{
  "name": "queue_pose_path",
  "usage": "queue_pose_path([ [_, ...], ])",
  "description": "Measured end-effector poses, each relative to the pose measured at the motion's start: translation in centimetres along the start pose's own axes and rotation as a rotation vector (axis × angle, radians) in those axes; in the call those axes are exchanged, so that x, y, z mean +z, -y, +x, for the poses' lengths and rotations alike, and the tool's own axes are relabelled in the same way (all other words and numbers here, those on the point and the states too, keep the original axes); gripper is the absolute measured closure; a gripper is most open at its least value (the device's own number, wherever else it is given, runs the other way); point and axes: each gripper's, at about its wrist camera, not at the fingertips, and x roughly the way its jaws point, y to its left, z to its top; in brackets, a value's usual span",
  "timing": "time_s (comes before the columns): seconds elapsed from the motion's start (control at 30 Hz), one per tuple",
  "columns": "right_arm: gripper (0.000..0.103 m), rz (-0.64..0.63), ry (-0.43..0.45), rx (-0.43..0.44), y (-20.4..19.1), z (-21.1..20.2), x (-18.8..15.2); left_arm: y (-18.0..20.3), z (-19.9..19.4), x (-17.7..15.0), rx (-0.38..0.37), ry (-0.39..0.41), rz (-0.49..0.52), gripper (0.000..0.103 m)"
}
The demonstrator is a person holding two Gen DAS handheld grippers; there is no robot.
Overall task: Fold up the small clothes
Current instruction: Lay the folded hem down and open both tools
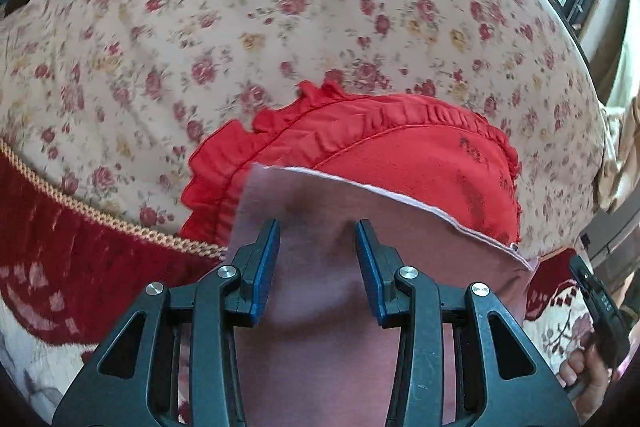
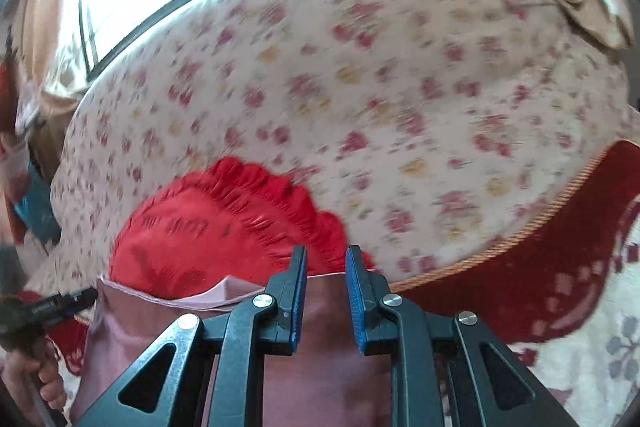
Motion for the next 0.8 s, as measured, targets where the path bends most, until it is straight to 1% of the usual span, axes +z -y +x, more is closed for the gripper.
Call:
queue_pose_path([
  [0.07,0.085,0.012,0.012,-0.028,0.7,-0.9,0.1,0.1,0.1,-0.2,0.001,-0.008,0.004,0.066],
  [0.13,0.085,0.014,-0.001,-0.008,1.0,-1.4,0.0,0.4,0.3,-0.3,-0.002,-0.013,0.016,0.066],
  [0.2,0.085,-0.013,-0.052,0.049,0.1,-0.8,-0.5,0.7,0.5,-0.4,-0.008,-0.018,0.030,0.066],
  [0.3,0.085,-0.093,-0.168,0.195,-3.1,1.4,-2.0,0.6,0.9,-0.6,0.004,-0.023,0.034,0.066],
  [0.33,0.085,-0.124,-0.197,0.221,-4.3,2.0,-2.4,0.4,1.1,-0.7,0.007,-0.031,0.029,0.066],
  [0.37,0.085,-0.165,-0.219,0.227,-5.5,2.7,-2.9,0.2,1.4,-0.8,0.011,-0.042,0.020,0.066],
  [0.43,0.085,-0.246,-0.233,0.203,-7.7,4.2,-3.8,-0.2,1.7,-0.9,0.012,-0.055,0.011,0.066],
  [0.47,0.085,-0.272,-0.246,0.167,-8.3,5.1,-4.2,-0.3,1.8,-1.0,0.018,-0.053,0.018,0.066],
  [0.5,0.085,-0.275,-0.259,0.131,-8.5,5.9,-4.6,-0.3,1.7,-1.0,0.026,-0.050,0.028,0.066],
  [0.57,0.085,-0.241,-0.242,0.132,-8.3,6.0,-4.6,-0.4,1.6,-1.1,0.027,-0.050,0.035,0.066],
  [0.67,0.085,-0.266,-0.225,0.121,-8.3,4.6,-3.9,-1.1,0.4,-1.5,0.030,-0.062,0.020,0.066],
  [0.73,0.085,-0.258,-0.207,0.110,-7.6,2.5,-3.3,-1.6,-1.1,-2.0,0.028,-0.063,0.009,0.066],
  [0.8,0.085,-0.245,-0.203,0.102,-6.6,0.0,-3.0,-2.2,-3.5,-2.8,0.035,-0.061,0.017,0.066],
])
